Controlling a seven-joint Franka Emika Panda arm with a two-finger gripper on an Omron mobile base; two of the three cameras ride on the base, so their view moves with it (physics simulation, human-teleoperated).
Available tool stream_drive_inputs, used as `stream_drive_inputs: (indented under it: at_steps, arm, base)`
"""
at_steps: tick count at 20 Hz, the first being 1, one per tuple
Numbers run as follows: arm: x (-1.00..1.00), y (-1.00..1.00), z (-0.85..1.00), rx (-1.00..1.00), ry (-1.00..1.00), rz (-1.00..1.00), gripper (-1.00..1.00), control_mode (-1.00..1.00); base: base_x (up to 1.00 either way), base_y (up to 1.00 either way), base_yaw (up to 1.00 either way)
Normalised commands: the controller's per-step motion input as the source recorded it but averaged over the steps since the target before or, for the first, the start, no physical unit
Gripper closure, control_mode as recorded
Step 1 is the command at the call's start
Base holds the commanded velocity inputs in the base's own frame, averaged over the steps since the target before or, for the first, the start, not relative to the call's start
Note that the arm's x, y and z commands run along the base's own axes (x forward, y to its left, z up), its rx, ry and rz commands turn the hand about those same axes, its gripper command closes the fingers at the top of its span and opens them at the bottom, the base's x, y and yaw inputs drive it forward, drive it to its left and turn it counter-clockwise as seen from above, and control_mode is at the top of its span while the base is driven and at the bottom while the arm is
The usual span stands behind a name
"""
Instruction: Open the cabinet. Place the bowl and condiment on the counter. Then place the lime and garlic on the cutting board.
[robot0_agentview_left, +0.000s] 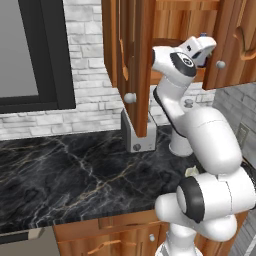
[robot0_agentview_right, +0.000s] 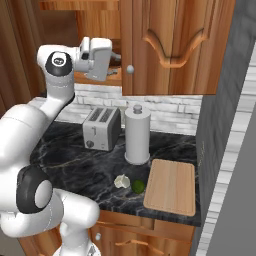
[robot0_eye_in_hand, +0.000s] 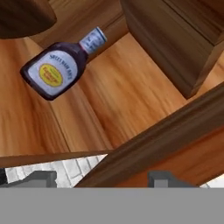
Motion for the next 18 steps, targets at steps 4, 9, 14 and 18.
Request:
stream_drive_inputs:
  at_steps: [4, 9, 14, 18]
  arm:
    - [-0.19, 0.00, 0.00, -0.01, -0.06, 0.00, -1.00, -1.00]
    - [0.27, 0.05, 0.02, 0.00, -0.06, 0.00, -1.00, -1.00]
    - [0.04, 0.09, -0.01, -0.10, -0.12, 0.00, -1.00, -1.00]
    - [0.32, 0.01, 0.00, -0.06, -0.06, -0.04, -1.00, -1.00]
  base:
    - [0.00, 0.00, 0.00]
    - [0.00, 0.00, 0.00]
    - [0.00, 0.00, 0.00]
    - [0.00, 0.00, 0.00]
